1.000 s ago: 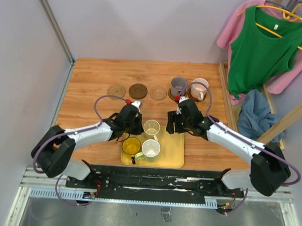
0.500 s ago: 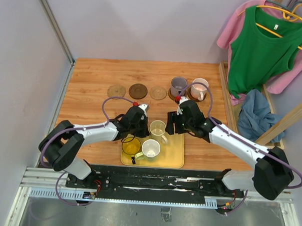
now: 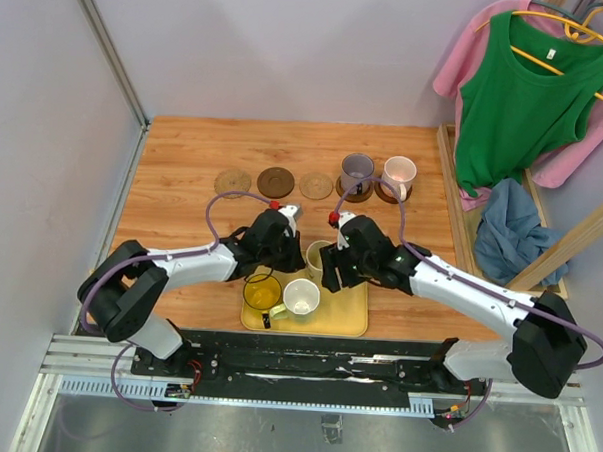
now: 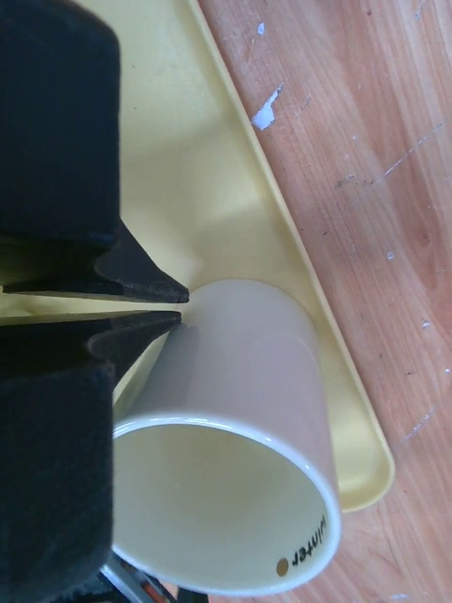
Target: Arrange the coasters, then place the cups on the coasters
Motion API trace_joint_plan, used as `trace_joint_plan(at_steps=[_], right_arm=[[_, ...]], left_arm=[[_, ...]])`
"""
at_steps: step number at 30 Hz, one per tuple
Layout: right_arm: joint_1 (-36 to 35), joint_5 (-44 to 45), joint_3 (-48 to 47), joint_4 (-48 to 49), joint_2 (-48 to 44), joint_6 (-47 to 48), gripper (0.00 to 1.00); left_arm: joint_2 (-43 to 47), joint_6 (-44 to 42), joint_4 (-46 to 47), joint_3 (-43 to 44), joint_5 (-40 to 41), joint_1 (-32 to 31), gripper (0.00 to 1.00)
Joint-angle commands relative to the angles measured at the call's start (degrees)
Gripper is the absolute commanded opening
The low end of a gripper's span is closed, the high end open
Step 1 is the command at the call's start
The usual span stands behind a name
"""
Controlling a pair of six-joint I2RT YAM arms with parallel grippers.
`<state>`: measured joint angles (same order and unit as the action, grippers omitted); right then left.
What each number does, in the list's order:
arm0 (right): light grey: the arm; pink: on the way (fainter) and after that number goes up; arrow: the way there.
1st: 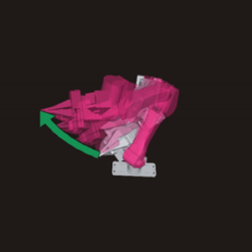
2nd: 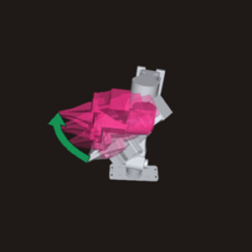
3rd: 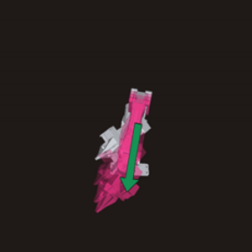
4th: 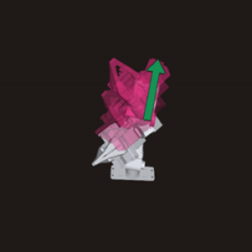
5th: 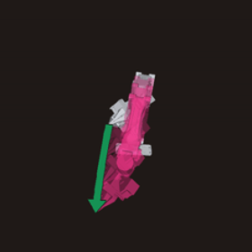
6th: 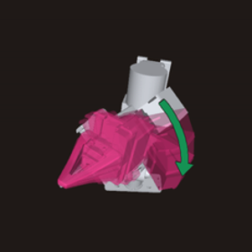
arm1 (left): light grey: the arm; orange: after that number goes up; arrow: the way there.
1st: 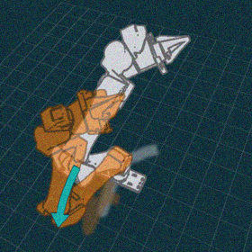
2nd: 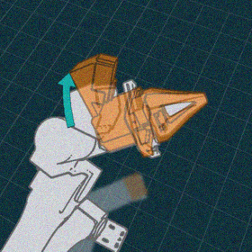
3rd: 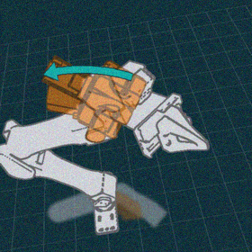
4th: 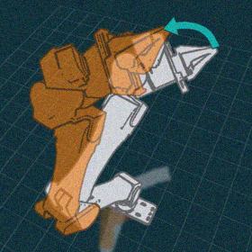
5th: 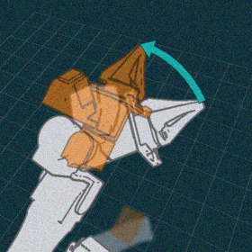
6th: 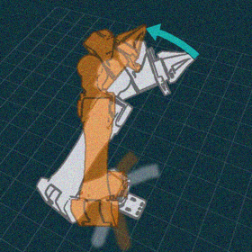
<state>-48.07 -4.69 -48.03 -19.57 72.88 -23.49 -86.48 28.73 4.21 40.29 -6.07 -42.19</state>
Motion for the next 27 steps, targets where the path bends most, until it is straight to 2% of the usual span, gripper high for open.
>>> trace_joint_plan(at_steps=[1, 7, 13, 16, 27], right_arm=[[-2.46, 3.63, -1.30, -2.78, 2.29, 0.23, 0.63], [-3.34, 7.90, -1.98, -2.46, 5.45, -0.33, 0.63], [-3.34, 10.06, -2.74, -1.81, 8.62, 0.47, 0.63], [-3.34, 10.69, -3.03, -1.36, 9.90, 0.68, 0.62], [-3.34, 11.79, -3.39, -0.35, 12.34, 0.37, 0.57]], left_arm=[[4.23, -0.28, 1.99, -0.21, 1.32, -0.60, 0.18], [9.33, 0.10, 1.23, -2.30, 5.55, -0.62, 0.50], [14.31, -0.26, -0.84, -3.70, 11.63, -0.61, 0.71], [16.01, 0.28, -1.94, -4.52, 14.72, -0.61, 0.74], [21.50, 2.16, -4.17, -6.90, 22.44, -0.61, 0.75]])
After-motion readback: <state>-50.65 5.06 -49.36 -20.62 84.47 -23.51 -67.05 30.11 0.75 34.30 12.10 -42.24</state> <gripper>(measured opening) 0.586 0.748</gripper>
